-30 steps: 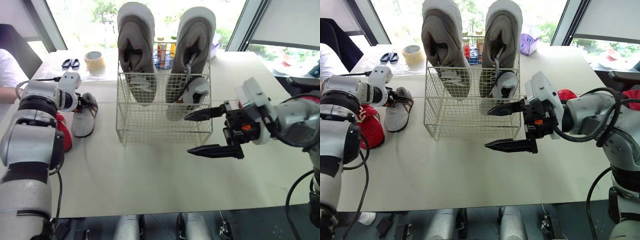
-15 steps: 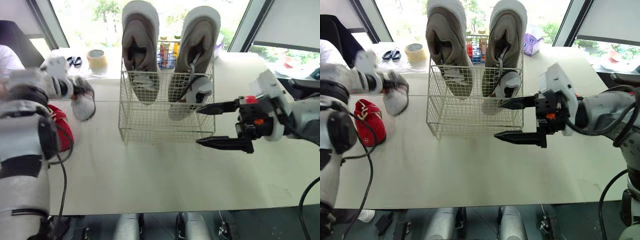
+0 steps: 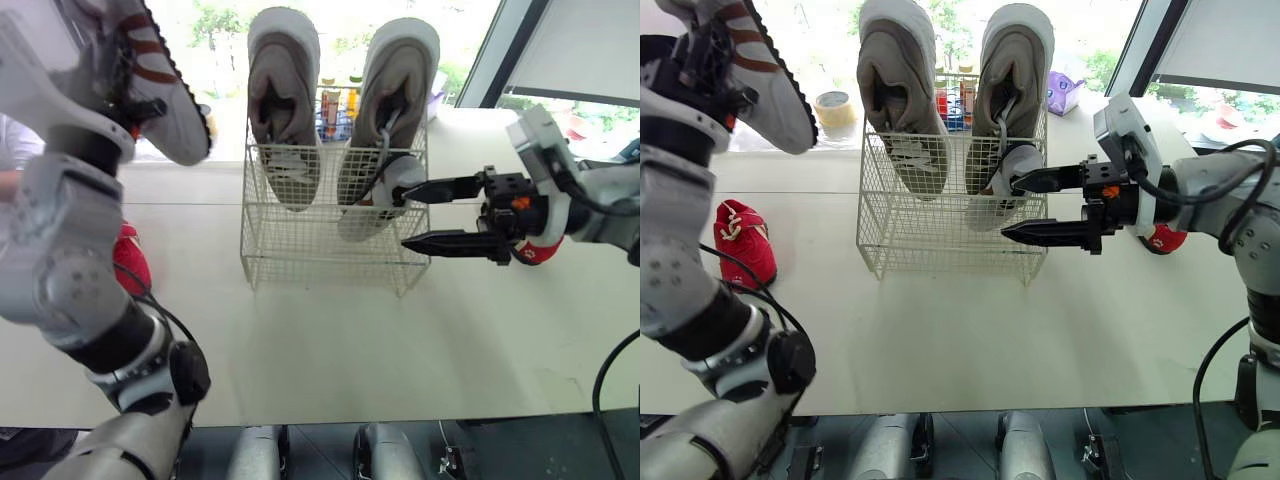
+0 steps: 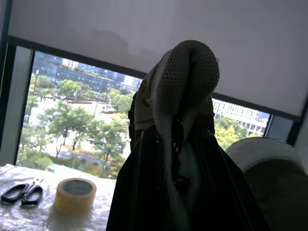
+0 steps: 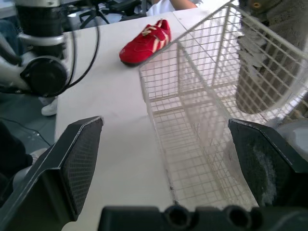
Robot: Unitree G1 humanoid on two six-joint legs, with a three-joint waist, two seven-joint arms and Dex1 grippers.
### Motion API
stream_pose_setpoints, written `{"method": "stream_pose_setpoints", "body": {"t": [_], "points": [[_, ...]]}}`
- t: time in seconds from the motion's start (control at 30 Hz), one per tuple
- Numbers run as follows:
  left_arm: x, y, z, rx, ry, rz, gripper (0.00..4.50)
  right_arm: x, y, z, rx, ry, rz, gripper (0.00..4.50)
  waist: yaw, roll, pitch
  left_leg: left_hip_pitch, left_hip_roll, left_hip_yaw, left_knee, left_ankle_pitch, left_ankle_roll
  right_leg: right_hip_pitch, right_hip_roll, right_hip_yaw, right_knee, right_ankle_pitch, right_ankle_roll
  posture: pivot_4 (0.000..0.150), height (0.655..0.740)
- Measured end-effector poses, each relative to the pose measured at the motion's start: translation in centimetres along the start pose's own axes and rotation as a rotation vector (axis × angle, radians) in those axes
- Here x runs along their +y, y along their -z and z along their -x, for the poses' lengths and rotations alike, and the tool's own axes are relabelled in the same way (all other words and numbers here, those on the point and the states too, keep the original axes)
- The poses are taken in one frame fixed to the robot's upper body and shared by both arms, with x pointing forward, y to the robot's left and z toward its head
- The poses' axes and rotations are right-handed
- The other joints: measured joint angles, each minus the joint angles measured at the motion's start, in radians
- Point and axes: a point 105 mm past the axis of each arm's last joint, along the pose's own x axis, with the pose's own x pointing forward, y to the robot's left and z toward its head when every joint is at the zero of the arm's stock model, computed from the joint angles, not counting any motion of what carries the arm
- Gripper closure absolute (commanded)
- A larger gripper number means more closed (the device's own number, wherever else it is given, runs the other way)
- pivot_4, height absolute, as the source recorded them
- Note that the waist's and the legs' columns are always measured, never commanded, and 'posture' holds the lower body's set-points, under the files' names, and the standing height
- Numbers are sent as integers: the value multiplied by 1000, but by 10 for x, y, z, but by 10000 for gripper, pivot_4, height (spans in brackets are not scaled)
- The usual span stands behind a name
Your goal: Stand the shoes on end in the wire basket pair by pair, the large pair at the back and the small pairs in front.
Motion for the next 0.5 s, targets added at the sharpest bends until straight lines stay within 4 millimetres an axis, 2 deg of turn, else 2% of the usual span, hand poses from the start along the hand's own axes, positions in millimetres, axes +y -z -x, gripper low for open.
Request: {"method": "stream_pose_setpoints", "body": {"t": [0.17,0.37,0.5], "points": [[-23,14,10,11,80,-38,42876,-7,-2,-2,4,-24,-12,0,0,0,0,-1,0,0,0,0,0,-1,0,0,0,0,0,1500,6675],[-34,38,23,39,125,-57,42876,-9,0,-1,18,-27,-26,0,1,0,0,-1,0,0,0,0,0,-1,0,0,-1,0,0,1500,6675],[-56,54,30,34,231,-100,42876,-9,1,-1,24,-27,-39,0,1,1,0,-1,0,0,0,0,1,-1,0,0,-1,0,0,1500,6675]]}}
